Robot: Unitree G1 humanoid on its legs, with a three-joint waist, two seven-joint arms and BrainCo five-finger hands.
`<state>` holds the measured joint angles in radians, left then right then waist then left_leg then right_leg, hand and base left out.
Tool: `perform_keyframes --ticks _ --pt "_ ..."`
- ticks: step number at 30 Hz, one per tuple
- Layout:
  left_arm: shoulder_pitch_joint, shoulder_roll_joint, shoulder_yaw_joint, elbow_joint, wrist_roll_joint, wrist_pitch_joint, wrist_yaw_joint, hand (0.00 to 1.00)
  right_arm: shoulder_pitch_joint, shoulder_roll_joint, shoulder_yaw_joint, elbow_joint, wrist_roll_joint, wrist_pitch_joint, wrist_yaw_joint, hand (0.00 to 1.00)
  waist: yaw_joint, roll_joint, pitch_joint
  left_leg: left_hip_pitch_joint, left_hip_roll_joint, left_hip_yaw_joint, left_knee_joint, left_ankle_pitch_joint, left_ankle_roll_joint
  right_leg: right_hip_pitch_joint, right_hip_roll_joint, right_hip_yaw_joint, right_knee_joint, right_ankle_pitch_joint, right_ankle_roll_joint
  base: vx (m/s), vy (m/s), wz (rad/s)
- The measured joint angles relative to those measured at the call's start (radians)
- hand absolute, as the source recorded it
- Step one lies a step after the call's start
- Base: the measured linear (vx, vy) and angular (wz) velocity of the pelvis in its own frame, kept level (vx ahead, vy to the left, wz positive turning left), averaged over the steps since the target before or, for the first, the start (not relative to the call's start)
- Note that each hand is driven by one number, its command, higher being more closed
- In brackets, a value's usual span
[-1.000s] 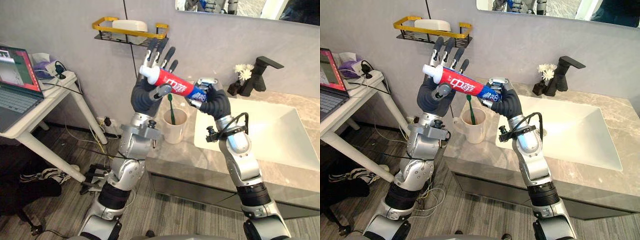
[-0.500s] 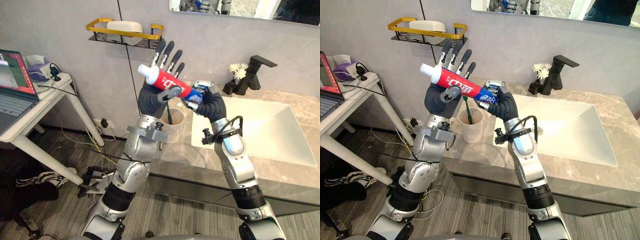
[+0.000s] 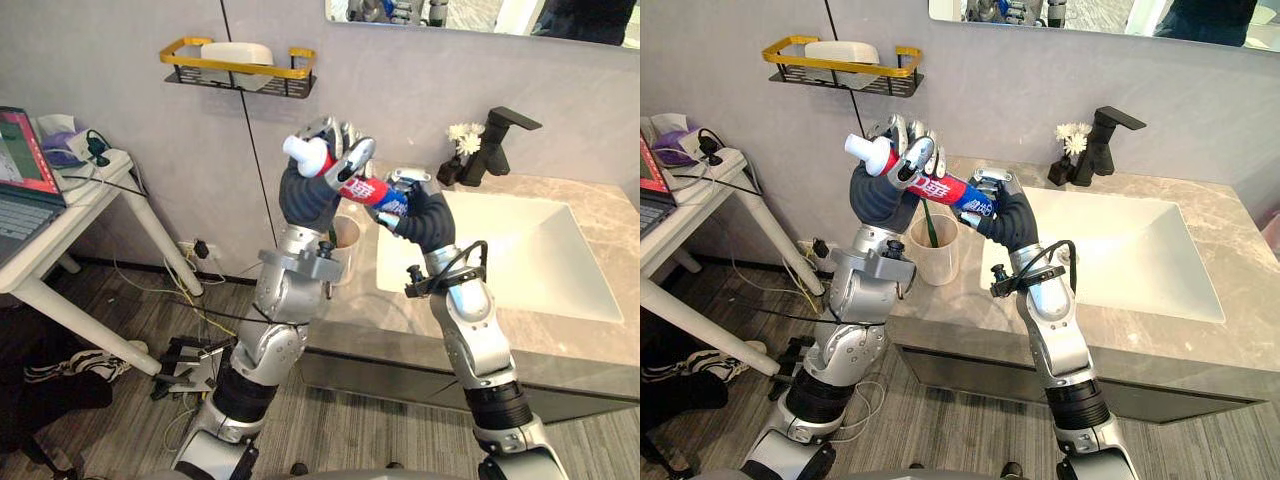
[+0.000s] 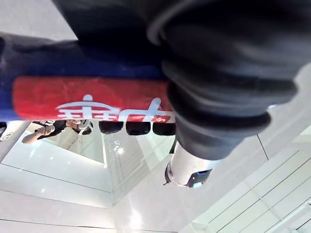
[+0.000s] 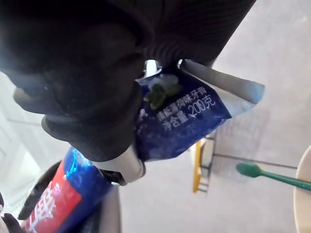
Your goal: Organize washtable
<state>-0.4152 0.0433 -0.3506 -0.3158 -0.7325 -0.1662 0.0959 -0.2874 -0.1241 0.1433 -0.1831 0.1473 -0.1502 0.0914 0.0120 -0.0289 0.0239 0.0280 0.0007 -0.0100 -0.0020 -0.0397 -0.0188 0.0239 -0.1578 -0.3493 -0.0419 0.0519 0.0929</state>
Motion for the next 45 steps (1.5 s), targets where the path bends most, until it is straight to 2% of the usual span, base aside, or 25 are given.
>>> perform_keyframes --ticks 3,10,16,20,26,38,45 --pt "0.0 -0.001 0.001 0.0 0.012 -0.004 0.0 1.0 0.0 0.0 0.001 0.003 0.004 0.002 0.001 0.0 0.001 0.0 0.0 -0.002 0.001 0.017 0.0 0.0 0.0 -0.012 0.002 0.018 -0.003 0.007 -0.002 -0.02 0.011 -0.17" --pt "-0.006 -0.001 0.023 0.0 0.041 -0.015 0.0 1.0 0.029 -0.001 -0.008 0.034 0.162 0.003 0.034 0.0 -0.002 0.0 0.0 0.004 0.001 0.039 -0.005 0.0 0.0 -0.013 0.005 0.038 -0.015 0.018 -0.003 -0.02 0.006 -0.1" --pt "-0.052 0.001 0.062 0.0 0.097 -0.018 0.004 1.0 0.083 -0.001 -0.011 0.043 0.228 0.006 0.05 0.0 -0.007 0.0 -0.001 0.016 0.001 0.045 -0.019 0.0 0.0 -0.013 0.009 0.05 -0.019 0.02 -0.003 -0.01 0.001 -0.06" --pt "-0.091 0.023 0.062 0.012 0.126 -0.017 -0.003 1.0 0.088 -0.001 -0.012 0.058 0.236 0.012 0.066 0.0 -0.025 0.001 -0.001 0.016 0.001 0.048 -0.02 0.0 0.0 -0.012 0.009 0.051 -0.024 0.021 -0.002 0.0 0.0 -0.01" --pt "-0.125 0.031 0.079 0.042 0.156 -0.016 -0.007 1.0 0.109 -0.002 -0.03 0.083 0.237 0.029 0.067 0.0 -0.033 0.002 -0.002 0.021 0.0 0.061 -0.022 0.0 0.0 -0.012 0.011 0.063 -0.031 0.027 -0.002 -0.01 -0.003 -0.06" --pt "-0.101 0.061 0.094 0.066 0.237 0.004 -0.05 1.0 0.166 0.0 -0.086 0.083 0.237 0.043 0.087 0.0 -0.032 0.005 -0.004 0.019 0.001 0.057 -0.022 0.0 0.0 -0.012 0.015 0.061 -0.033 0.029 -0.006 -0.01 -0.002 0.0" --pt "-0.031 0.068 0.157 0.075 0.253 0.01 -0.054 1.0 0.185 0.0 -0.108 0.083 0.238 0.043 0.088 0.0 -0.035 0.013 -0.008 0.016 0.0 0.048 -0.026 0.0 0.0 -0.007 0.016 0.052 -0.046 0.03 -0.005 0.0 -0.005 0.03"
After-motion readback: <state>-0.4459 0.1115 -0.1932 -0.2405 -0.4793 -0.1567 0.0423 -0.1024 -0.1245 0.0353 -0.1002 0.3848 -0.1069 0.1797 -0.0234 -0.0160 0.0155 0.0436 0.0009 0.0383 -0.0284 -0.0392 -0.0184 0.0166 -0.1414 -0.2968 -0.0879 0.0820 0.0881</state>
